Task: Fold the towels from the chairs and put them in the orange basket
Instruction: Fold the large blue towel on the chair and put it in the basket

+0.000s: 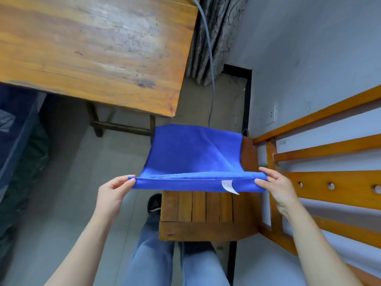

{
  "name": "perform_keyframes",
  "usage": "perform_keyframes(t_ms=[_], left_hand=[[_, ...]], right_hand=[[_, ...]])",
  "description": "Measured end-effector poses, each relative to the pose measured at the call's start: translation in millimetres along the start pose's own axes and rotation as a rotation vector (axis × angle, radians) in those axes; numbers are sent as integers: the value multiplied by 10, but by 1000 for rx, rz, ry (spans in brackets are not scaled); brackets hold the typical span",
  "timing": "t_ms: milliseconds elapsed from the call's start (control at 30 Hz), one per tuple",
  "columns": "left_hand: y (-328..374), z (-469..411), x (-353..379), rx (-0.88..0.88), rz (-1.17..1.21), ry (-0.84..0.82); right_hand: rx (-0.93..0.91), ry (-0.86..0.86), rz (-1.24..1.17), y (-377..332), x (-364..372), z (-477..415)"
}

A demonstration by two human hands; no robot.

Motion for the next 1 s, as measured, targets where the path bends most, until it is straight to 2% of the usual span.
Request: perform_keyframes(t_ms=[67, 167, 300, 433, 500, 567, 633, 733, 800, 1000], left_hand=[[-159, 0, 23, -64, -69, -4], [-353, -12, 72, -130, -113, 11], [-516, 34, 103, -164, -128, 37], [-555, 96, 107, -183, -117, 65], [-460, 145, 71, -119, -112, 113], [-249, 222, 62, -21, -88, 135], [-12, 266, 75, 61, -29, 116], [424, 295, 165, 180, 111, 21], [710, 275, 264, 262, 203, -28], [1346, 85, 575, 391, 302, -97]], right_hand=[[68, 81, 59, 242, 20, -48], [157, 116, 167, 489, 59, -70], [246, 34, 269, 720, 72, -35], [248, -84, 321, 738, 92, -5], [189, -70, 248, 593, 59, 62], [56, 50, 108, 395, -37, 165], [-61, 181, 13, 170, -136, 276], [-215, 271, -201, -169, -226, 379], [-302, 276, -353, -430, -281, 427], [-497, 144, -528, -966, -398, 395]])
Point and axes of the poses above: each hand's wrist, its own z-axis away from the middle knuckle, its own x-axis out of the palm, y = z × x, the point moved 4 cm from there along -z, towards the middle knuckle, and after that the axes turned 5 degrees about -y, right-handed, at the moved point
